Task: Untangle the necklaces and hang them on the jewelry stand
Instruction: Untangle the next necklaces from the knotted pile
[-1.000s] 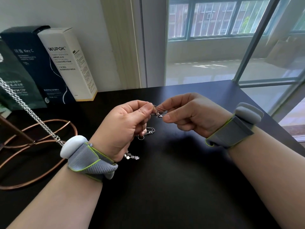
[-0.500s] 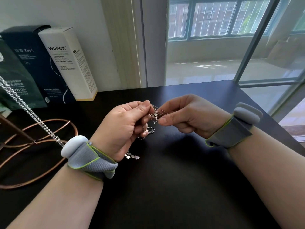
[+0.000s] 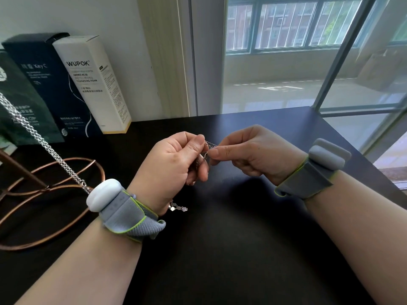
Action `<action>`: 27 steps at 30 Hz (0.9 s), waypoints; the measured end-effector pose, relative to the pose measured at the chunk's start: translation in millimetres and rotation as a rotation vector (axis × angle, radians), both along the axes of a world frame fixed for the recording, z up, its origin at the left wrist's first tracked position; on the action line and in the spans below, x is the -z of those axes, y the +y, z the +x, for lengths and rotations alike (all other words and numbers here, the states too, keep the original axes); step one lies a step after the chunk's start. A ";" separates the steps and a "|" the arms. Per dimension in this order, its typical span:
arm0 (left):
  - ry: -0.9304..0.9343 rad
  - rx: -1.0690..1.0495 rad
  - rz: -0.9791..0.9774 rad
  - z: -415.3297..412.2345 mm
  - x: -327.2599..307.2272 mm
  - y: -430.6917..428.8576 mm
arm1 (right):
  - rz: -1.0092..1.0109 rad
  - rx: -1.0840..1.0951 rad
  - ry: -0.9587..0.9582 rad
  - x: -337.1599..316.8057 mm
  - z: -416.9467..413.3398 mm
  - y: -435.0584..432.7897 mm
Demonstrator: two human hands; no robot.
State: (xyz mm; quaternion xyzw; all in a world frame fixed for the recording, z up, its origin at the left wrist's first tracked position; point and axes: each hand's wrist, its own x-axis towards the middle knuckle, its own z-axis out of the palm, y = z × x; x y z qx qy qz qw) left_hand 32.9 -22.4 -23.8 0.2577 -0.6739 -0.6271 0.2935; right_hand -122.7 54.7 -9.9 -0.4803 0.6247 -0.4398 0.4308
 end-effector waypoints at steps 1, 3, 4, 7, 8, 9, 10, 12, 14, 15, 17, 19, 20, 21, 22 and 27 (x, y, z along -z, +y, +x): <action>-0.006 0.005 -0.014 0.1 0.0 0.2 | 0.000 0.008 0.026 -0.1 0.2 -0.2; -0.014 0.016 -0.016 0.0 -0.2 0.7 | -0.007 0.034 0.105 1.9 0.0 -1.5; -0.019 0.019 -0.011 0.0 -0.2 0.7 | -0.013 0.055 0.163 3.2 -0.1 -2.3; -0.026 0.008 0.006 0.1 -0.3 -1.1 | -0.018 0.103 0.251 5.2 -1.2 -3.1; -0.029 -0.003 0.007 0.6 -0.6 -1.8 | -0.019 0.109 0.219 4.9 -2.4 -3.2; -0.035 -0.015 0.005 1.1 -0.8 -1.9 | -0.020 0.115 0.182 4.2 -3.9 -2.8; -0.045 -0.029 -0.001 1.4 -0.9 -1.8 | -0.021 0.125 0.155 3.4 -5.9 -2.2; -0.074 -0.054 -0.029 2.4 -1.1 -1.3 | -0.014 0.138 0.129 1.3 -9.9 -1.1; -0.112 -0.066 -0.075 3.1 -1.3 -0.8 | -0.011 0.141 0.125 0.0 -12.7 -0.3; -0.135 -0.067 -0.102 3.6 -1.5 -0.4 | -0.010 0.141 0.132 0.0 -13.6 0.1; -0.190 -0.070 -0.172 4.8 -1.2 -0.3 | -0.001 0.137 0.164 0.6 -14.4 0.4; -0.252 -0.091 -0.269 5.7 -0.1 -0.3 | 0.011 0.122 0.181 1.6 -14.6 0.0; -0.277 -0.106 -0.309 6.2 0.7 -0.1 | 0.011 0.118 0.183 2.4 -14.9 -0.1; -0.293 -0.121 -0.336 6.3 1.3 -0.2 | 0.010 0.119 0.188 2.5 -15.2 -0.2; -0.304 -0.133 -0.352 6.4 1.8 -0.5 | 0.010 0.120 0.194 2.8 -15.8 -0.4; -0.355 -0.162 -0.405 7.7 0.5 -0.1 | 0.019 0.137 0.175 -0.1 -21.7 1.9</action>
